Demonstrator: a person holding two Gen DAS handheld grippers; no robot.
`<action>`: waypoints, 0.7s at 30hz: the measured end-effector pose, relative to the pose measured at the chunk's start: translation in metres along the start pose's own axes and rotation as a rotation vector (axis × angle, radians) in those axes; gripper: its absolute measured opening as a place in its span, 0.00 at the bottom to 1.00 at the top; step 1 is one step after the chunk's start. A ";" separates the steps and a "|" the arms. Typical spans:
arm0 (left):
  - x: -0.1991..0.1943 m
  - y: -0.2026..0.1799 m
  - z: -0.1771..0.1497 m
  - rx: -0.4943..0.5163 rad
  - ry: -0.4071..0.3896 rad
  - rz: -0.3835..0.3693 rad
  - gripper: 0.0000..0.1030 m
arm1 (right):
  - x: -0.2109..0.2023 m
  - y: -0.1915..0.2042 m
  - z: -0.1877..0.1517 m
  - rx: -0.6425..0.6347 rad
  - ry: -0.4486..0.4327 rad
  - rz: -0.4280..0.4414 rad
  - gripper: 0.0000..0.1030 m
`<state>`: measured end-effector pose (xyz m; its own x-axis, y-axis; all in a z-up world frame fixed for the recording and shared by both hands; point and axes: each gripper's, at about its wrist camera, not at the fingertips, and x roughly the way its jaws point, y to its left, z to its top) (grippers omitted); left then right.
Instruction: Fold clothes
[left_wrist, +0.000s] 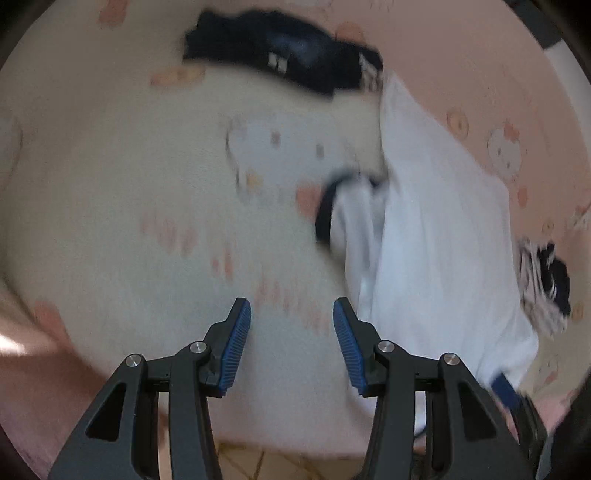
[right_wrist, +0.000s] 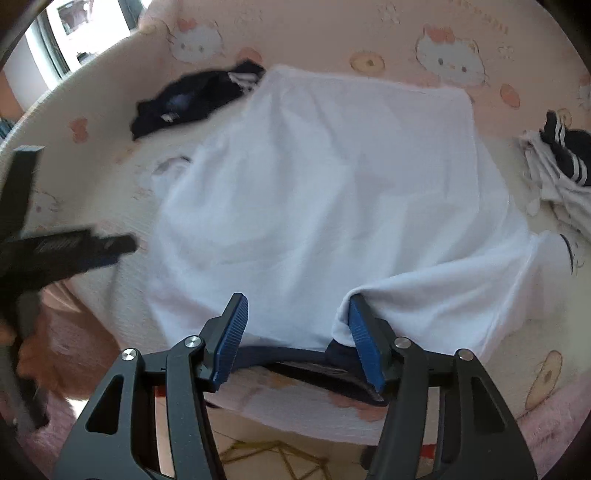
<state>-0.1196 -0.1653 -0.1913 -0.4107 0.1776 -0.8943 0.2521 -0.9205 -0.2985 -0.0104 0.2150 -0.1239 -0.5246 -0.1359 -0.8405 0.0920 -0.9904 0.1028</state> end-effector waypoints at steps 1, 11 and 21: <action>0.005 -0.008 0.007 0.028 0.002 -0.004 0.46 | -0.007 0.003 0.003 -0.019 -0.029 -0.047 0.55; 0.009 -0.050 -0.003 0.087 -0.036 -0.053 0.46 | -0.014 -0.099 -0.037 0.389 0.200 -0.063 0.56; 0.032 -0.171 -0.093 0.610 0.146 -0.218 0.45 | -0.027 -0.141 -0.061 0.356 0.107 -0.152 0.57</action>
<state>-0.0942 0.0301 -0.2004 -0.2624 0.3875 -0.8837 -0.3823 -0.8826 -0.2735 0.0424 0.3595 -0.1484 -0.4170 -0.0028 -0.9089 -0.2889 -0.9477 0.1355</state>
